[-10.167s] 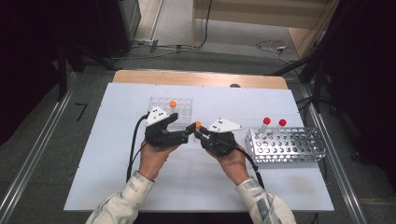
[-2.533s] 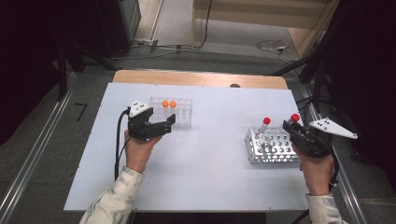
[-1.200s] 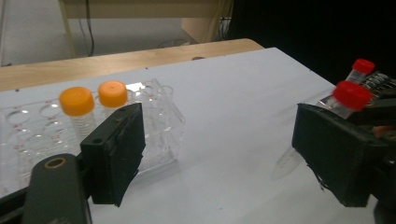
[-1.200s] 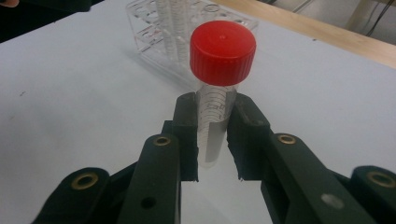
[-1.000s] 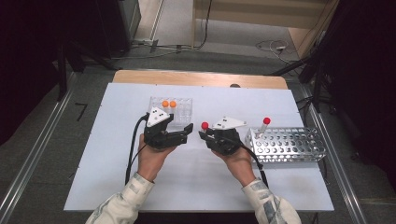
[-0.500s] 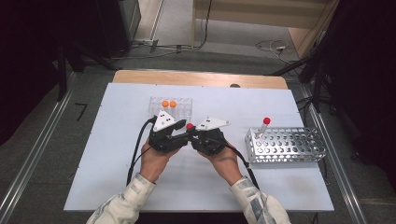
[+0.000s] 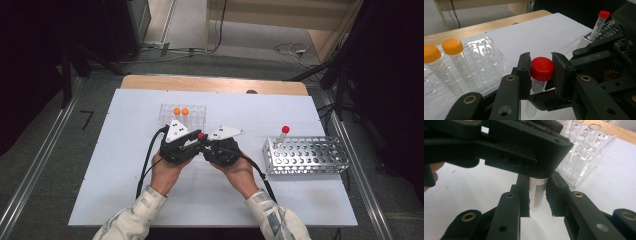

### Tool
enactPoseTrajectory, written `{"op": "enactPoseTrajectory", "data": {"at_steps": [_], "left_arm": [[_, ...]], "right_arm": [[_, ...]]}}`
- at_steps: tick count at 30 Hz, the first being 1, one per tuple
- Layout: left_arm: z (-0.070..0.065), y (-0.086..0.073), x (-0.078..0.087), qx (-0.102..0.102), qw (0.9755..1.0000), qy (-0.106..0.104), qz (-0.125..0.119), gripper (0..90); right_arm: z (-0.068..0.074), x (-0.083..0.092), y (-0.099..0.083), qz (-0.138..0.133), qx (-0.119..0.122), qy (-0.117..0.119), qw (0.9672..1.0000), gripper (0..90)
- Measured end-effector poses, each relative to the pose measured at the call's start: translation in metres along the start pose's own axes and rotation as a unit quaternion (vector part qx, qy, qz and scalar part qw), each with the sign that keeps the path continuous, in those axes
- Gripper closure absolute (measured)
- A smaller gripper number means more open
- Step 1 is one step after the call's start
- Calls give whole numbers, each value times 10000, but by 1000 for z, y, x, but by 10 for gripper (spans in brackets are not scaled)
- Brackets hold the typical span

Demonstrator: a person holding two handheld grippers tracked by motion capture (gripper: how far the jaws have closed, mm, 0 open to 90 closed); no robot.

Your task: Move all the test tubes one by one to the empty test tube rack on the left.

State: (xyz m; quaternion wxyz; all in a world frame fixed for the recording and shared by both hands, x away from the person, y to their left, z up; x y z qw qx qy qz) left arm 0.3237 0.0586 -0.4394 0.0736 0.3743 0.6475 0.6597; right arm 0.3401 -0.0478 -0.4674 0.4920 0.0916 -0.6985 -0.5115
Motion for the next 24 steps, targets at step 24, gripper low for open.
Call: {"op": "enactPoseTrajectory", "data": {"at_steps": [24], "left_arm": [[48,18,29,626,9969,404,-262,701]], "right_arm": [[-30,65,-23,-257,-162,-52,9995,387]]}}
Point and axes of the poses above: each handheld gripper's, and its own axes: x roughly backward along the jaws, y roughly out of its top, z roughly to its left, the point moved 5 cm from there along -x, roughly forward along the jaws, and after that the axes turned 1 degree about -y, right-handed, at the moved point
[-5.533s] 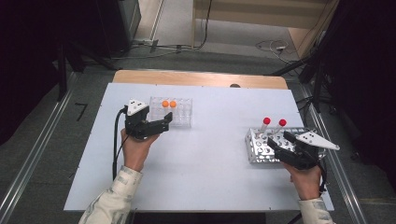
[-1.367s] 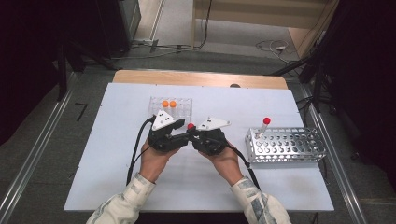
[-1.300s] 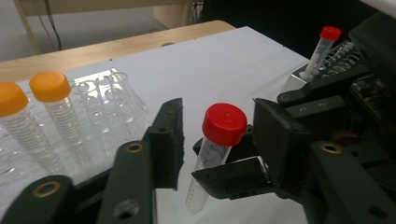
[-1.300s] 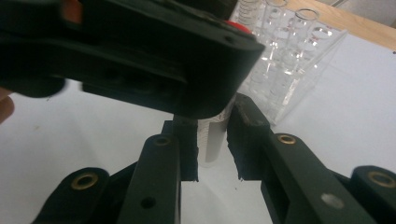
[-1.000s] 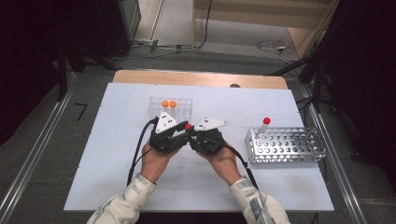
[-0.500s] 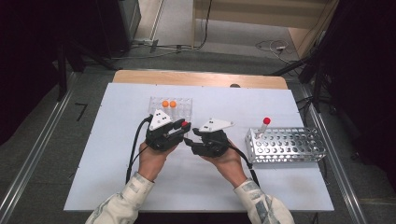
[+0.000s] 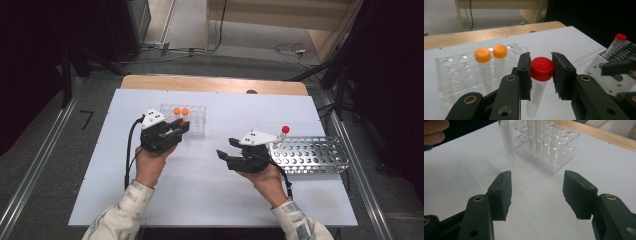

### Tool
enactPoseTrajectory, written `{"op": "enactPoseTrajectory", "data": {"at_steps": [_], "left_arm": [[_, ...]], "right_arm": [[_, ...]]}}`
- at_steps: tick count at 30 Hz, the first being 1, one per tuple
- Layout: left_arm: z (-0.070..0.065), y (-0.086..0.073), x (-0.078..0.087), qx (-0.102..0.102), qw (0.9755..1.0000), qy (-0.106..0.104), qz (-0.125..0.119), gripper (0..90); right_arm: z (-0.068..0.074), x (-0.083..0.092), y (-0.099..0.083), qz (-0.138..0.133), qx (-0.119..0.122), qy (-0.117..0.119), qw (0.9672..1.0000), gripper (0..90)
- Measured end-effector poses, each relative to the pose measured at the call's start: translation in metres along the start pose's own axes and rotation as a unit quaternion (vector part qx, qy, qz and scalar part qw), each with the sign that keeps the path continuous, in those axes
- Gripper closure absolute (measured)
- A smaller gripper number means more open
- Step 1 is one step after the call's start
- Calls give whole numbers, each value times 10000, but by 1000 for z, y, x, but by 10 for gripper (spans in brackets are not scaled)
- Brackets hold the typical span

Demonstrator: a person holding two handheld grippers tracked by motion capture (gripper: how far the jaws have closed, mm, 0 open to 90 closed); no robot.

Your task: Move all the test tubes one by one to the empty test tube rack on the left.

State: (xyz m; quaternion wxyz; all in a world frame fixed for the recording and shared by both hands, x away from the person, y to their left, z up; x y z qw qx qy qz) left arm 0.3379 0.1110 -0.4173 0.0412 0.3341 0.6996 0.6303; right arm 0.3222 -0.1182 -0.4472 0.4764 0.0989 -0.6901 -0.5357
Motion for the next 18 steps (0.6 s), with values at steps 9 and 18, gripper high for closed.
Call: {"op": "enactPoseTrajectory", "data": {"at_steps": [9,18], "left_arm": [[32,23,10,112,9990,427,-116,701],[47,44,8,164,9975,655,-223,701]], "right_arm": [[-15,21,-14,-14,-125,-160,9998,387],[-26,33,-20,-64,-218,-277,9994,390]]}}
Point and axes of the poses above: each handheld gripper's, and its own axes: x roughly backward along the jaws, y roughly out of its top, z roughly to its left, the point moved 5 cm from there along -x, roughly forward along the jaws, and after that the axes turned 1 degree about -y, right-handed, at the moved point
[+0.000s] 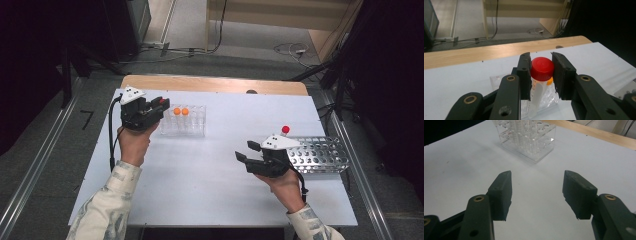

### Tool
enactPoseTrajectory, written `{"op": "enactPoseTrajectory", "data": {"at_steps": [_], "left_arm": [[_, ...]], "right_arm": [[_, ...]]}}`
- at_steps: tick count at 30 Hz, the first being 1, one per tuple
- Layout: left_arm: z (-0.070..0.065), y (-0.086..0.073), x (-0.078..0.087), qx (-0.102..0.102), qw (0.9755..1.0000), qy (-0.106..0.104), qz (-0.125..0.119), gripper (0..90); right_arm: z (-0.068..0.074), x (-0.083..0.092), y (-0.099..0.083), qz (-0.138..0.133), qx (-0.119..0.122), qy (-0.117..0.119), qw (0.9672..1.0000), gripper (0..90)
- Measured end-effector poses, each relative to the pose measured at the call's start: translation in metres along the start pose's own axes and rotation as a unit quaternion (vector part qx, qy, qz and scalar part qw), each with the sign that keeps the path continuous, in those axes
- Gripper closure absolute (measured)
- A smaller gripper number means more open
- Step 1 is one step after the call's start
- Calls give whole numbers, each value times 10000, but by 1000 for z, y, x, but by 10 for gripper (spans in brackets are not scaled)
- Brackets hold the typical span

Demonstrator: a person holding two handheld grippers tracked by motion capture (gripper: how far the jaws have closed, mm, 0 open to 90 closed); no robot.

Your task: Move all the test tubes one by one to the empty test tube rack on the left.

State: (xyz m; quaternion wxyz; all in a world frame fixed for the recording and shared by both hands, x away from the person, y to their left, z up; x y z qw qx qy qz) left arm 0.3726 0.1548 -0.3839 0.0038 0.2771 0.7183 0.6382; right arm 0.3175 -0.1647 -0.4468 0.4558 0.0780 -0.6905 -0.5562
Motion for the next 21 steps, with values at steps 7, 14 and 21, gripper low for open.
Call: {"op": "enactPoseTrajectory", "data": {"at_steps": [7,14,21], "left_arm": [[3,11,-9,7,9999,124,-63,701],[8,8,-23,11,9996,284,-6,701],[10,7,-29,25,9994,350,-24,700]], "right_arm": [[-2,3,-2,-1,-34,-16,10000,391],[-4,5,-2,-29,-47,-36,10000,391],[-6,5,-3,-26,-61,-46,10000,391]]}}
Point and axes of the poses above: each handheld gripper's, and its own axes: x roughly backward along the jaws, y roughly out of its top, z roughly to its left, the point moved 5 cm from there along -x, roughly forward along the jaws, and after that the axes turned 1 degree about -y, right-handed, at the moved point
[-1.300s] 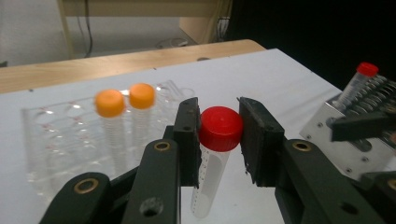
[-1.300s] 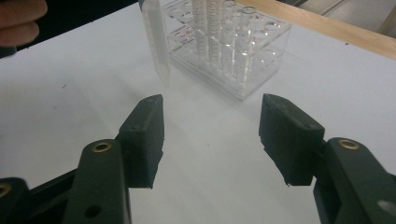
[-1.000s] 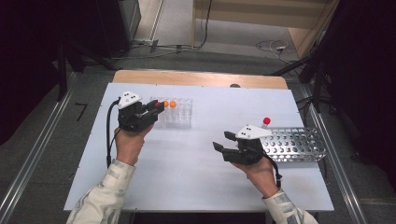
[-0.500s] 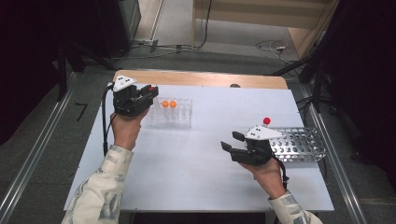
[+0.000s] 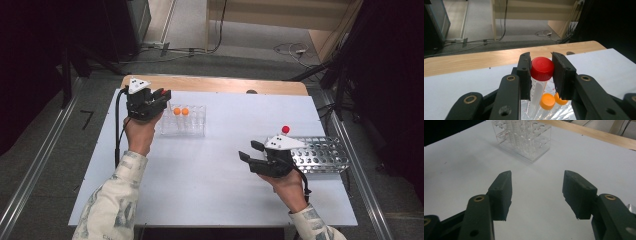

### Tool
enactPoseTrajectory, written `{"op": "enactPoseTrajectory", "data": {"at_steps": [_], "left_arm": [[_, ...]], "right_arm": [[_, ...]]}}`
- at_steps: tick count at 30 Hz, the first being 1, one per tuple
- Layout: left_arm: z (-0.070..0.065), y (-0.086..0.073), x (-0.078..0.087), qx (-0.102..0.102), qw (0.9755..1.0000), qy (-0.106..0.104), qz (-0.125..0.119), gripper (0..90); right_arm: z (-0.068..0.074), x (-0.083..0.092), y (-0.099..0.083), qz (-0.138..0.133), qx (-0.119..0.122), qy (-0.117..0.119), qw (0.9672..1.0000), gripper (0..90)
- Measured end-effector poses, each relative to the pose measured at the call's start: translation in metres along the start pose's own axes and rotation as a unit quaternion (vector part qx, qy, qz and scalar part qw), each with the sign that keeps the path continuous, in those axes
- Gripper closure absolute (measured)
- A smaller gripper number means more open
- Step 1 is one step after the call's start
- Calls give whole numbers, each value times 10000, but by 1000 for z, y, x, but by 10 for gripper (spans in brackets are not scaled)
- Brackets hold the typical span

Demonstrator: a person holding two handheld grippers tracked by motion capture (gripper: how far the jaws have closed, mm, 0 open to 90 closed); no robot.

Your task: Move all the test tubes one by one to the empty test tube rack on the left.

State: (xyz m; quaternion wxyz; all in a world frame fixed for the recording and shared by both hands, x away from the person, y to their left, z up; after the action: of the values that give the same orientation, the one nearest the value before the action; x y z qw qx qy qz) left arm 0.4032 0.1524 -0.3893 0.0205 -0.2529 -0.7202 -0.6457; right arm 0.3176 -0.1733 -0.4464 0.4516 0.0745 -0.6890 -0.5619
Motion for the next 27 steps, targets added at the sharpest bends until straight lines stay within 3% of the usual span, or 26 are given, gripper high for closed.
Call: {"op": "enactPoseTrajectory", "data": {"at_steps": [19,27], "left_arm": [[-2,-30,-17,-111,9994,50,330,690],[-2,-31,-16,-71,9994,23,340,643]], "right_arm": [[-1,-1,-2,30,8,-13,10000,391],[-1,-1,-3,36,8,-17,10000,391]]}}
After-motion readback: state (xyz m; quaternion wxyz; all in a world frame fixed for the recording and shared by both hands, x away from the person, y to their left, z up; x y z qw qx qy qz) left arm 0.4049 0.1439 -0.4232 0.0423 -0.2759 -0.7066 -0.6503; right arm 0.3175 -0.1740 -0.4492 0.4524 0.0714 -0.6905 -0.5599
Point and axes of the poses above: each handheld gripper's, and its own axes: x roughly backward along the jaws, y roughly out of its top, z roughly to its left, the point moved 5 cm from there along -x, roughly forward along the jaws, and after that the axes turned 1 degree about -y, right-handed, at the moved point
